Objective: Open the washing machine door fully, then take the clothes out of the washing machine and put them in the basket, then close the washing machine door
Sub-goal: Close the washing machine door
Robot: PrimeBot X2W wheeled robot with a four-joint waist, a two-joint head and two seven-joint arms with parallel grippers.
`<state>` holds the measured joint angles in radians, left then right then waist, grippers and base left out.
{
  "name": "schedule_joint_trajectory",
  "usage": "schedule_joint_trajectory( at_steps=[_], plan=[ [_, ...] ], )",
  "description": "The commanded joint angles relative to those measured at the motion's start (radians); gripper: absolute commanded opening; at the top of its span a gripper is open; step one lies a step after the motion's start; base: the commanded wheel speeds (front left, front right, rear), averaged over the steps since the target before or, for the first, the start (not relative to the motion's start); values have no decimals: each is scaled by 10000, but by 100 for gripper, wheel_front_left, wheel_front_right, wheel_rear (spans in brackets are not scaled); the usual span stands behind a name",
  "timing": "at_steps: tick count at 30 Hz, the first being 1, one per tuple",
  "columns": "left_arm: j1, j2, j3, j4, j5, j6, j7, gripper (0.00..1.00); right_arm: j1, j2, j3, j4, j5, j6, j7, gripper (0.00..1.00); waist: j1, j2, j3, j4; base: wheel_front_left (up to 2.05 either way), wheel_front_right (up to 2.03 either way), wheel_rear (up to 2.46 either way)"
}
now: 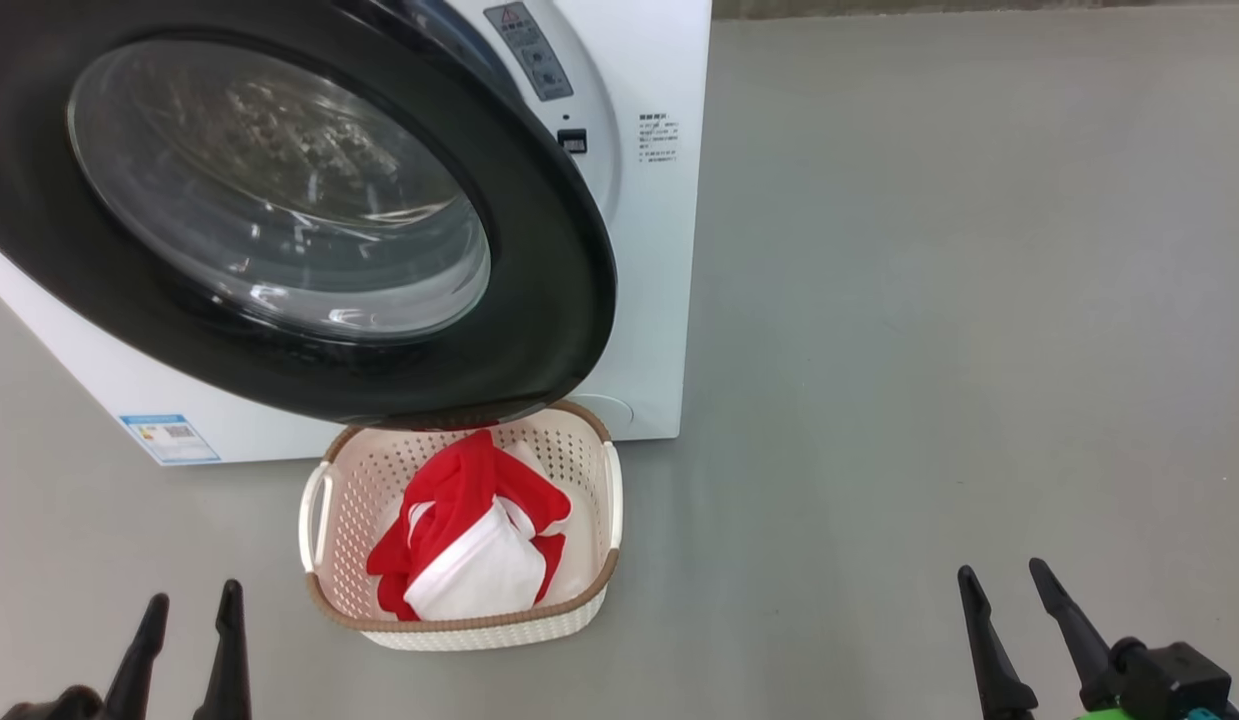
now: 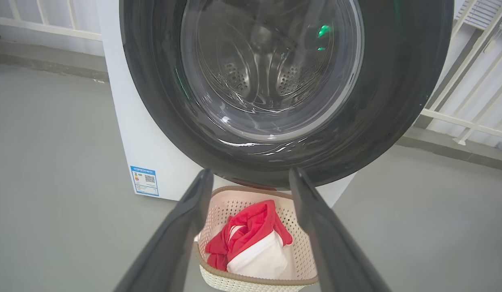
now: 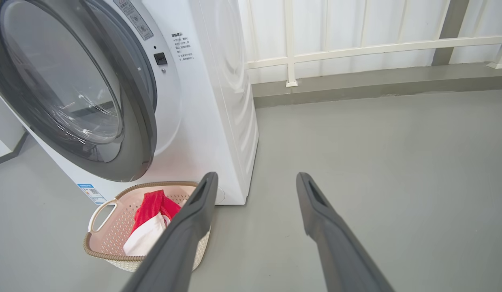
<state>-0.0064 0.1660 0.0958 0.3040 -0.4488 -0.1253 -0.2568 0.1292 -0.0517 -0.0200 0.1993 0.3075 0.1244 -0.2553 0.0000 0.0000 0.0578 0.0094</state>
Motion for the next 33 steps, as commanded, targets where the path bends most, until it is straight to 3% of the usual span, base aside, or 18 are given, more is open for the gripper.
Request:
schedule_joint_trajectory(
  at_steps=[1, 14, 33],
  plan=[
    [-20, 125, 478, -367, 269, -54, -49, 100, 21, -141, 162, -276, -16, 63, -65, 100, 0, 0, -51, -29, 0, 0, 0],
    [652, -428, 1041, -1228, 2368, -54, -49, 100, 300, -122, -178, -415, -38, 63, -65, 100, 0, 0, -104, -48, 0, 0, 0],
    [577, -727, 1146, -1276, 2643, -54, -49, 100, 56, -86, 72, -398, -71, 63, -65, 100, 0, 0, -39, 100, 0, 0, 0]
  ],
)
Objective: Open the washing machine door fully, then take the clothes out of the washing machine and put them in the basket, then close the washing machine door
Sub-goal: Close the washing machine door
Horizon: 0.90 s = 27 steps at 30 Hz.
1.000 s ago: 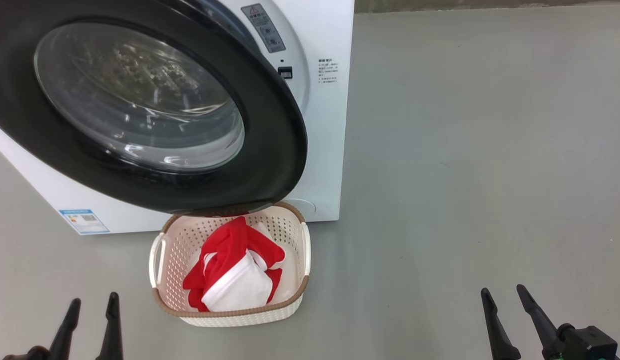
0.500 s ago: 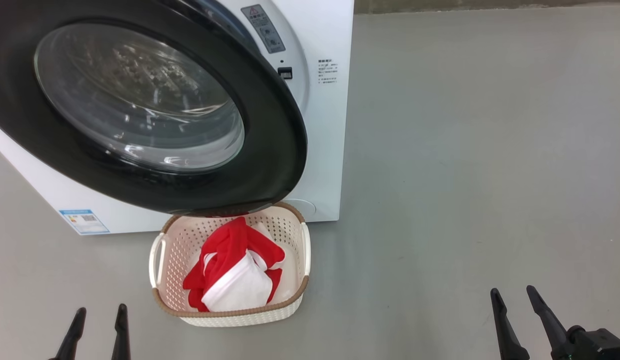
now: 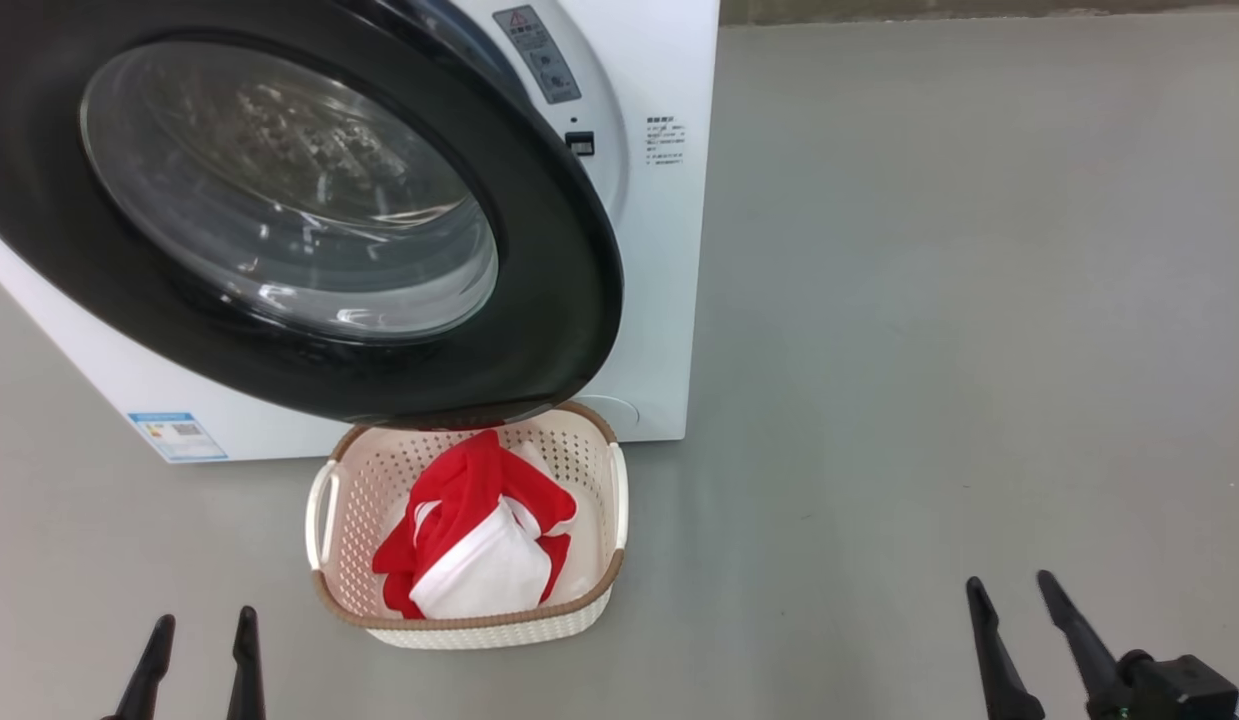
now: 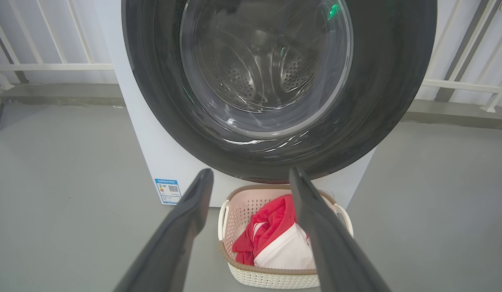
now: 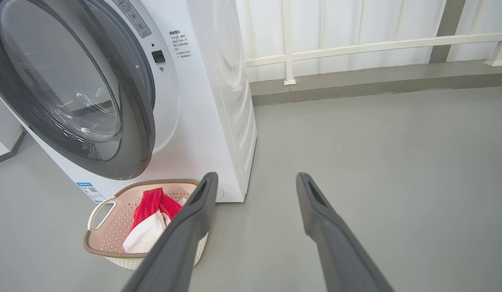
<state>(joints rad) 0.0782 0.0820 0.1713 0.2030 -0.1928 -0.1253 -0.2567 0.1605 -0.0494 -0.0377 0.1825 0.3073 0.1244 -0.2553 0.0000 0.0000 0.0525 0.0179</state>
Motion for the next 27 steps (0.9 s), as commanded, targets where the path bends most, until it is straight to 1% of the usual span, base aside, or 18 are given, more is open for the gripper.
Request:
schedule_joint_trajectory(
  at_steps=[1, 2, 4, 5, 13, 18, 23, 27],
  plan=[
    [-291, 91, 373, -278, 88, -54, -51, 100, -327, -109, 325, -230, -49, 63, -65, 74, 0, 0, 45, 55, 0, 0, 0],
    [-317, 66, 354, -290, 92, -54, -51, 100, -414, -108, 411, -225, -27, 63, -65, 47, 0, 0, 78, 96, 0, 0, 0],
    [-385, 4, 342, -318, 73, -54, -51, 100, -647, -105, 594, -195, 5, 63, -65, 5, 0, 0, 174, 190, 0, 0, 0],
    [-417, -31, 327, -325, 64, -54, -51, 100, -789, -102, 705, -168, 29, 63, -65, 0, 0, 0, 216, 248, 0, 0, 0],
    [-647, -227, 120, -302, -63, -54, -51, 100, -2396, -88, 2041, 33, 223, 63, -65, 0, 0, 0, 577, 746, 0, 0, 0],
    [-930, -284, -130, -285, -126, -54, -51, 100, -3709, -212, 2699, 148, 290, 63, -65, 0, 0, 0, 915, 1225, 0, 0, 0],
    [-1278, -309, -452, -280, -248, -54, -51, 100, -5113, -386, 3084, 371, 464, 63, -65, 0, 0, 0, 1393, 1793, 0, 0, 0],
    [-1529, -314, -876, -206, -591, -54, -51, 100, -5989, -455, 3258, 674, 607, 63, -65, 0, 0, 0, 1767, 2254, 0, 0, 0]
  ],
)
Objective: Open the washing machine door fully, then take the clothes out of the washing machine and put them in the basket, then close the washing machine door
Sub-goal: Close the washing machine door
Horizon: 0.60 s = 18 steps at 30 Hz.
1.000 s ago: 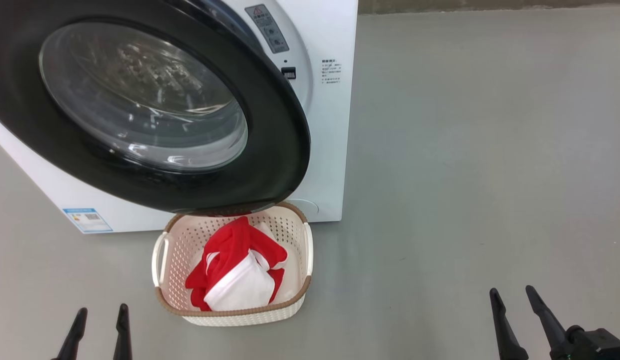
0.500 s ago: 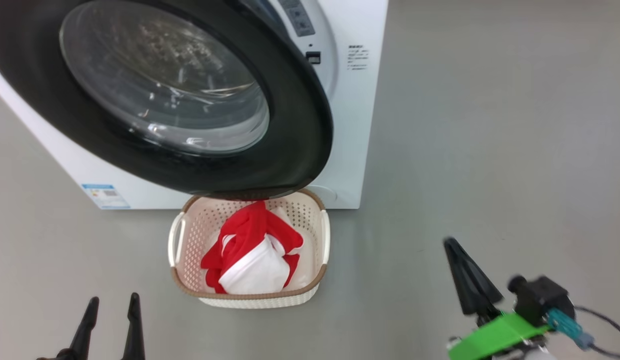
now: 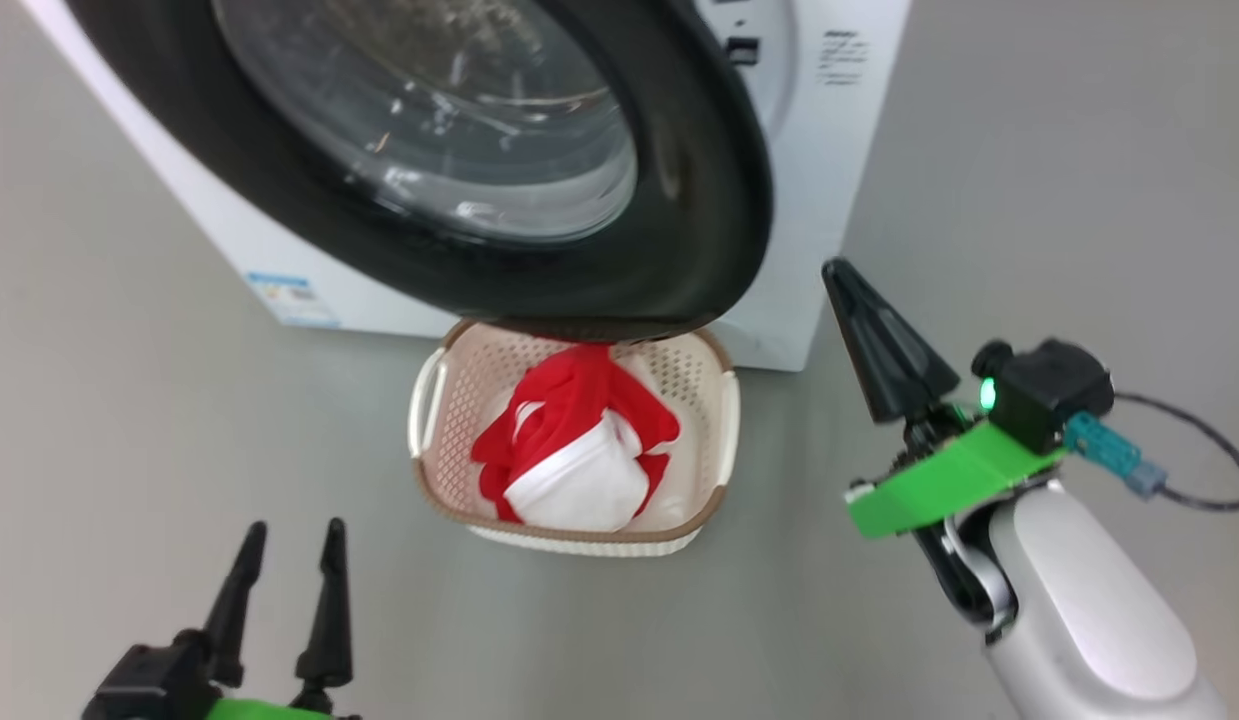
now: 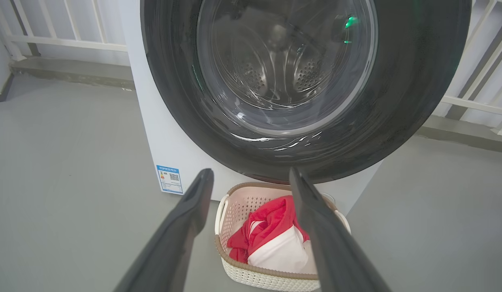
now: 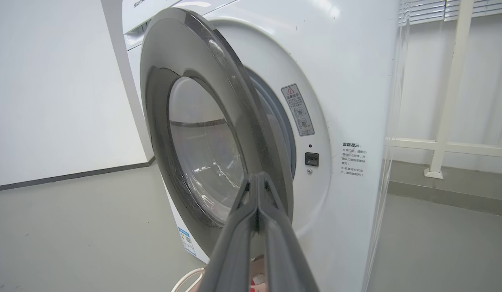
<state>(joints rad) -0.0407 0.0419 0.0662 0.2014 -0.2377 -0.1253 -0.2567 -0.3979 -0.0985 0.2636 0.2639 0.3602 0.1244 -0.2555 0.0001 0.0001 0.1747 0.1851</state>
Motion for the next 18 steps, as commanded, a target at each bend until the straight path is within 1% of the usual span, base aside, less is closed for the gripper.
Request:
schedule_joint_trajectory(
  at_steps=[1, 2, 8, 18],
  plan=[
    [-409, 87, 58, -168, -207, -54, -51, 100, -575, 30, 250, -67, 105, 63, -63, 0, -1, -1, 645, 691, 0, 0, 0],
    [-409, 87, 58, -168, -207, -54, -51, 100, -575, 30, 250, -67, 105, 63, -63, 0, -1, -1, 645, 691, 0, 0, 0],
    [-792, 85, -555, -75, -554, -54, -51, 100, -1289, -113, 328, 496, 96, 63, -63, 0, -1, -1, 1182, 1225, 0, 0, 0],
    [-1432, 84, -1239, -47, -1041, -54, -51, 100, -2325, -347, 91, 1078, -69, 63, -63, 0, -1, -1, 2124, 1853, 0, 0, 0]
  ],
)
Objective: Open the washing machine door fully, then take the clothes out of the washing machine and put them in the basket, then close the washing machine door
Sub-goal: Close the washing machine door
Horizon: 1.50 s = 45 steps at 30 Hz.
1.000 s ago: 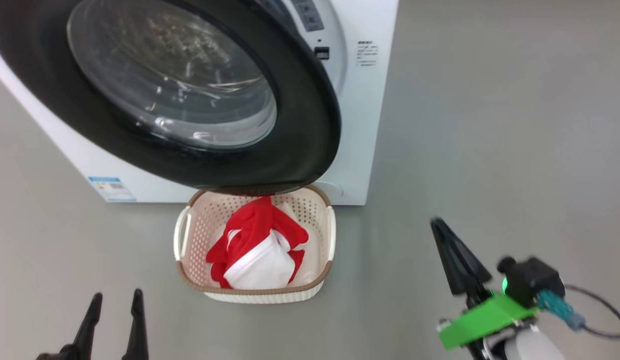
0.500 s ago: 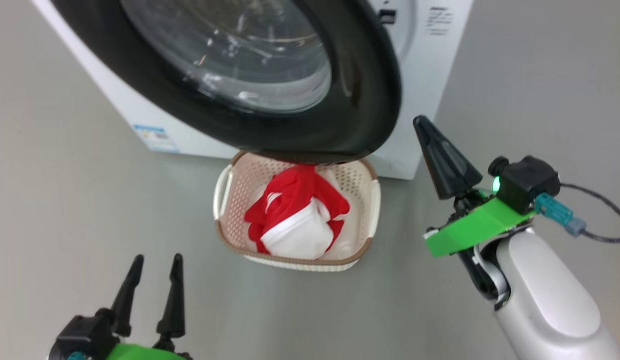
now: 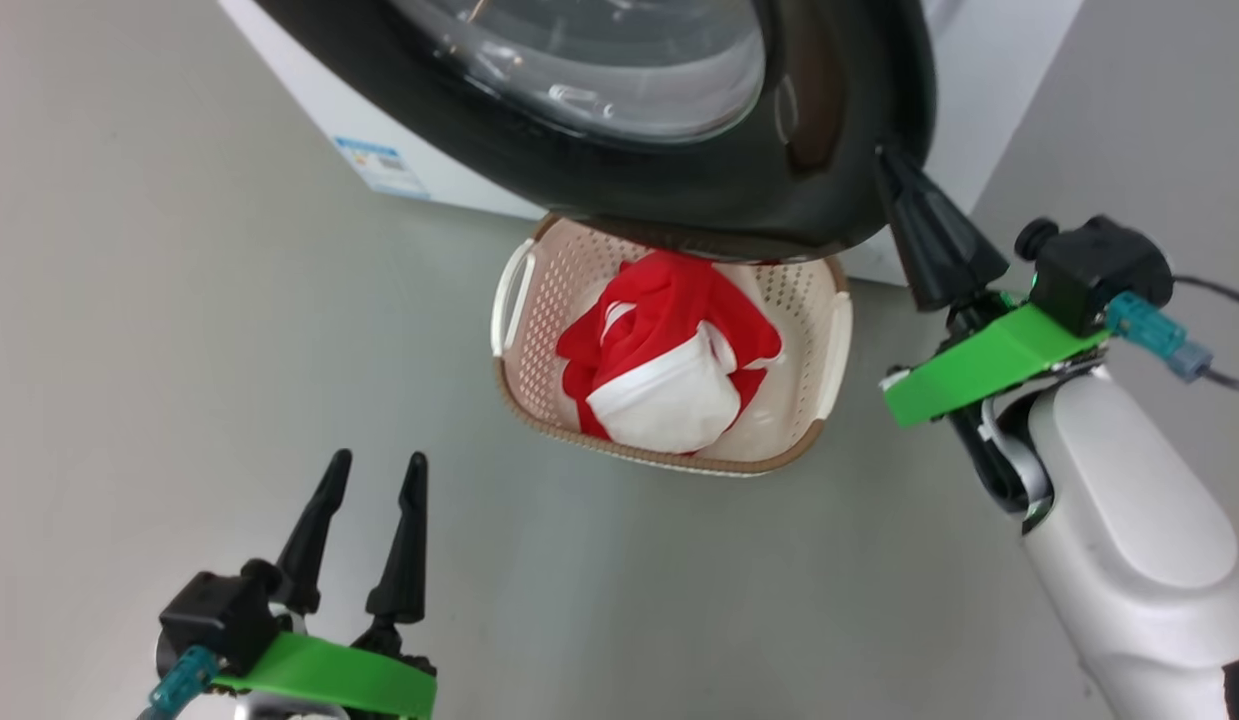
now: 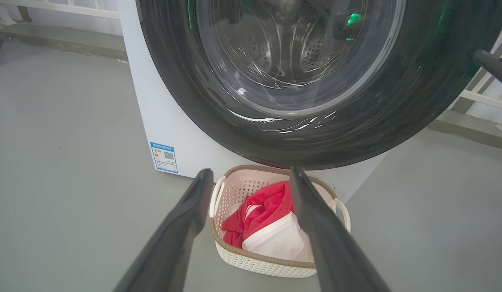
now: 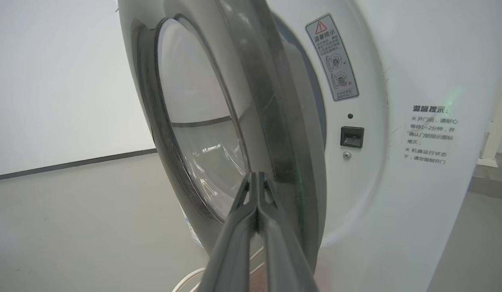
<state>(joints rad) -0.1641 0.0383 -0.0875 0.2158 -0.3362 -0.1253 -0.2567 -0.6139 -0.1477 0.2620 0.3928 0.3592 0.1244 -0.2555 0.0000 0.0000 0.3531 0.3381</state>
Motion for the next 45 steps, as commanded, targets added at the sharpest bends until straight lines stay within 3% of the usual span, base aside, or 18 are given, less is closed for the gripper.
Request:
schedule_joint_trajectory(
  at_steps=[1, 24, 33, 45],
  plan=[
    [-246, 121, 261, -184, -76, -54, -51, 100, -251, 138, 77, -190, -60, 63, -63, 0, 0, 0, 388, 364, 0, 0, 0],
    [-1032, 120, -468, -466, -533, -54, -51, 100, -2416, -331, -1396, -286, -370, 63, -63, 0, 0, 0, 1567, 1046, 0, 0, 0],
    [-1251, 120, -602, -534, -609, -54, -51, 100, -3153, -110, -2209, -413, -586, 63, -63, 0, 0, 0, 1844, 1074, 0, 0, 0],
    [-1224, 120, -473, -328, -294, -54, -51, 100, -2111, 203, -1579, -390, -476, 63, -63, 0, 0, 0, 1213, 675, 0, 0, 0]
  ],
)
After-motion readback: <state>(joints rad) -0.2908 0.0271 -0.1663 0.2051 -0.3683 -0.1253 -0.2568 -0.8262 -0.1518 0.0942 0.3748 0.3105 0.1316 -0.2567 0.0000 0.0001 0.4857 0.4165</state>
